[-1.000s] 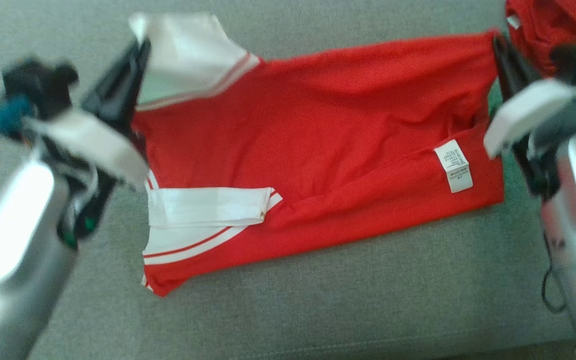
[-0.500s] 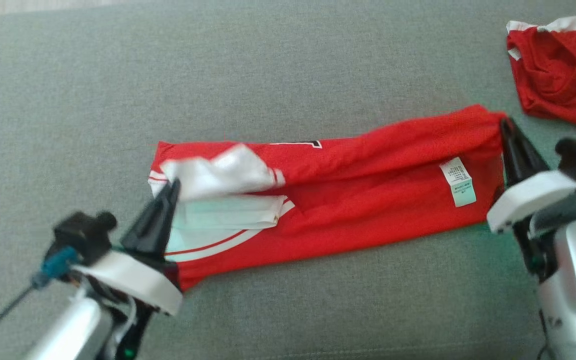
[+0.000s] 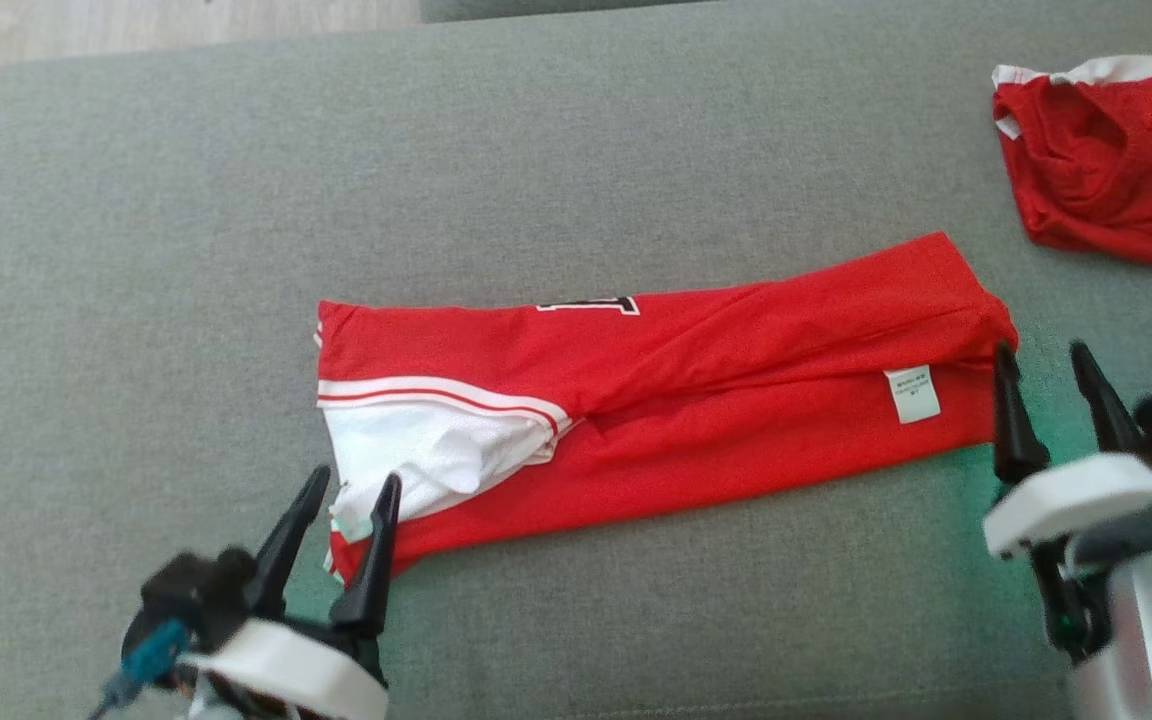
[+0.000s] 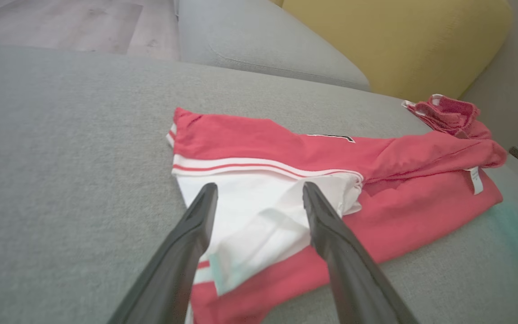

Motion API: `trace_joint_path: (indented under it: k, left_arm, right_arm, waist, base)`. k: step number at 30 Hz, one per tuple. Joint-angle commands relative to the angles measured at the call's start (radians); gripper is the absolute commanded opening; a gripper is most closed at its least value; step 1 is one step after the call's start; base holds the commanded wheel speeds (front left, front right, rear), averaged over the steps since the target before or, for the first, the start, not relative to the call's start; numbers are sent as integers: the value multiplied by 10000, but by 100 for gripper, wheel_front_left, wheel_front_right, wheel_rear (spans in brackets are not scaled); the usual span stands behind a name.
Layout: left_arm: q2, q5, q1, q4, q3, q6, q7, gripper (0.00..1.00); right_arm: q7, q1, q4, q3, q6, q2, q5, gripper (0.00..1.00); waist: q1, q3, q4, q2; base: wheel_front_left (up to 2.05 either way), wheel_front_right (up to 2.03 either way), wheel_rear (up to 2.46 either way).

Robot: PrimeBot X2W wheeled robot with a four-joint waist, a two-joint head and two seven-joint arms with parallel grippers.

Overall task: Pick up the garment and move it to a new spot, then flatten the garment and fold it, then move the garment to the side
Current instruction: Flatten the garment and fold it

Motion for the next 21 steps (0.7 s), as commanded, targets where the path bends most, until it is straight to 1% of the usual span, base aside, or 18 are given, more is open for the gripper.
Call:
trace_joint_path:
  k: [1,3,4,6,9,13,17,21]
  left_arm:
    - [78,-9,-80,-242,475,129,-249,100]
    - [5,-14,136,-242,612,335,-542,100]
    - [-61,-70,286,-258,831,522,-809,100]
    - [-55,27,339,-271,963,705,-964,100]
    - [-139,173,330,-397,1161,1031,-1133,100]
    - [-296,364,254,-566,1430,1431,-1295,100]
    - [-396,488,268,-640,1598,1632,-1385,100]
    - [-352,564,331,-632,1686,1712,-1417,100]
  right_arm:
    - [-157,65,-365,39,65,-10,-5,100]
    - [-208,285,-459,-272,65,92,-1,100]
    - [-174,436,-588,-512,65,150,-6,100]
    - [-75,506,-768,-698,65,190,-12,100]
    - [309,501,-1140,-829,65,251,-56,100]
    - [961,195,-1310,-794,65,199,-70,100]
    - [1561,-346,-945,-730,65,-9,-187,100]
    - [2099,-849,-78,-741,65,-254,-249,100]
  waist:
    - [0,-58,41,-1]
    - [0,-155,107,-1]
    - [0,-244,170,-1]
    - [0,-350,234,-1]
    - [0,-484,328,-1]
    - [0,-584,516,-1]
    - [0,-587,744,-1]
    - [0,-533,1001,-1]
  base:
    - [0,0,0]
    - [0,0,0]
    - [0,0,0]
    - [0,0,0]
    - [0,0,0]
    - [0,0,0]
    - [0,0,0]
    - [0,0,0]
